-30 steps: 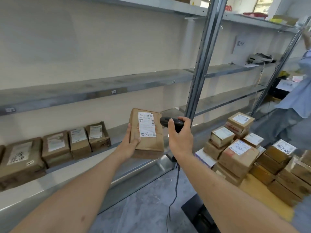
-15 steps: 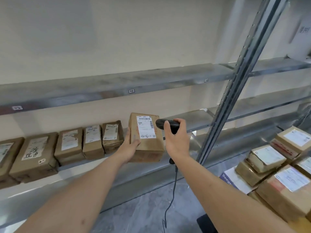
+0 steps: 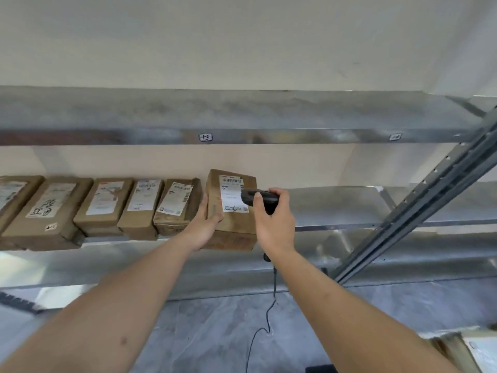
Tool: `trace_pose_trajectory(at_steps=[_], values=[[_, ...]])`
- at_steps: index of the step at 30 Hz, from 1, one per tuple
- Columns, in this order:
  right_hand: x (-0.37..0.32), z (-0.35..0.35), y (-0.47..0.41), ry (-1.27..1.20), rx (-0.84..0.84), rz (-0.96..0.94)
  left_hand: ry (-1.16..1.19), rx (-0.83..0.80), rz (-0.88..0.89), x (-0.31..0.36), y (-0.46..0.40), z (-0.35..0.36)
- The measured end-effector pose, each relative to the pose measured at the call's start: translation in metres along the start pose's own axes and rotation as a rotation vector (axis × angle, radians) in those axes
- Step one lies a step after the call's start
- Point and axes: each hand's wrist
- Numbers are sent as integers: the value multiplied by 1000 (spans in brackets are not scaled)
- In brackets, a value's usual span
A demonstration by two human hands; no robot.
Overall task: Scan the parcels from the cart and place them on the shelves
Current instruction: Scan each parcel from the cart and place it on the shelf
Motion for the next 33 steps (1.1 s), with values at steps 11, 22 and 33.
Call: trace_pose_trajectory(at_steps=[11,22,33], values=[[25,27,-51,37,11,103,9,49,-64,-8,-73,11],[27,41,-76,61,56,149,-879,77,297,11,-101,29],[26,48,-77,49,34,151,-1242,-167,295,10,-107,24]])
Point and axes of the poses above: each hand's wrist, its own y-axis away from the middle knuckle, its own z-axis out of the palm, x = y × z, and after that the axes turned 3 degrees about y, right-handed
